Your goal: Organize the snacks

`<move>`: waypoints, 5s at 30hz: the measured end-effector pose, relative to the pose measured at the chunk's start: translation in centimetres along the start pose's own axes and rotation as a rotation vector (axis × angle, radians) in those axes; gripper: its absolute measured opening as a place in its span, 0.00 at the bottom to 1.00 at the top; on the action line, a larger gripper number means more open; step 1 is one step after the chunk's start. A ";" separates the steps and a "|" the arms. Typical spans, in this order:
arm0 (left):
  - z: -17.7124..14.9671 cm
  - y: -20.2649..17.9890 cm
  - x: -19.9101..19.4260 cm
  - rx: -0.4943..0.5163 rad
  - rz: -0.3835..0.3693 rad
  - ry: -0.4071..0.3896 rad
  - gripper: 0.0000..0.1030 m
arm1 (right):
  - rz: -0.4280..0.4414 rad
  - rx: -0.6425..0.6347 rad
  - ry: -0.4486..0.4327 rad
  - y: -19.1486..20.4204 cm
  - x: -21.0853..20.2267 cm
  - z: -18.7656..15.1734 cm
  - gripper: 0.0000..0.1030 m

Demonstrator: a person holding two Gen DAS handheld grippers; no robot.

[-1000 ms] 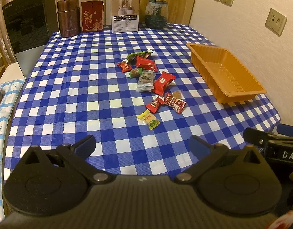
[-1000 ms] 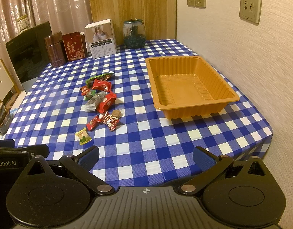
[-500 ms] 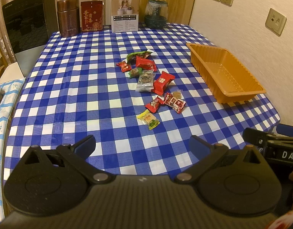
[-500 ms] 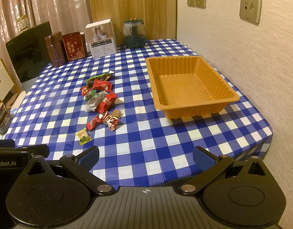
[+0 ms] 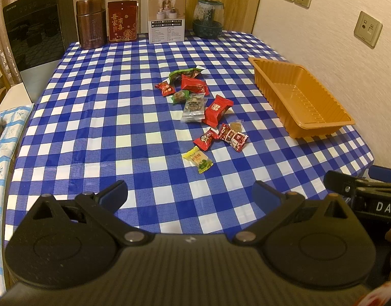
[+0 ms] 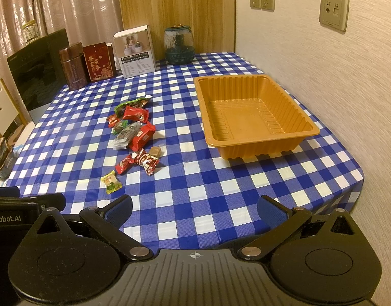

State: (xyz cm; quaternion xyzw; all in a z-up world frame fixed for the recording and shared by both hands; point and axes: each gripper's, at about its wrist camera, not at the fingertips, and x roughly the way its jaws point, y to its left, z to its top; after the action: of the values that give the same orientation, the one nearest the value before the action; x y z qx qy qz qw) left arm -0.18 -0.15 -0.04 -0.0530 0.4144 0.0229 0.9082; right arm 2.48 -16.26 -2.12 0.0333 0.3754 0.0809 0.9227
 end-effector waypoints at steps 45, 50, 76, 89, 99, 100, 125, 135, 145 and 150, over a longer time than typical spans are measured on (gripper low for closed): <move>5.1 2.8 1.1 -0.018 -0.090 -0.054 1.00 | 0.056 -0.027 -0.059 0.6 1.5 2.5 1.00; 6.0 4.2 2.7 0.020 -0.154 -0.070 1.00 | 0.083 -0.044 -0.051 1.1 3.1 2.9 1.00; 3.8 3.3 13.4 0.335 -0.257 0.034 0.85 | 0.173 -0.158 0.018 2.7 11.2 3.4 0.83; 3.1 1.1 16.8 0.506 -0.309 0.079 0.66 | 0.217 -0.213 0.053 3.2 14.9 3.5 0.63; 3.3 0.7 16.9 0.568 -0.347 0.087 0.41 | 0.236 -0.235 0.064 3.6 15.7 3.2 0.62; 3.3 0.7 16.9 0.569 -0.349 0.087 0.39 | 0.238 -0.239 0.063 3.7 15.7 3.2 0.62; 4.4 2.1 16.2 0.493 -0.281 0.060 0.25 | 0.245 -0.384 0.057 5.8 18.4 3.0 0.51; 4.9 1.9 16.4 0.486 -0.273 0.062 0.25 | 0.217 -0.448 0.047 6.5 19.1 2.7 0.38; 5.0 1.8 16.4 0.484 -0.265 0.069 0.25 | 0.215 -0.438 0.046 6.3 18.8 2.5 0.30; 5.3 1.7 16.0 0.476 -0.263 0.065 0.25 | 0.220 -0.395 0.038 5.6 17.8 2.6 0.29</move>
State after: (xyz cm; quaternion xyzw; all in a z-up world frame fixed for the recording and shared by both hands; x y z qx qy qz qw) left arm 14.16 2.07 -8.85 0.1082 0.4268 -0.1950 0.8764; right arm 16.20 -7.64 -11.82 -0.1090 0.3639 0.2535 0.8897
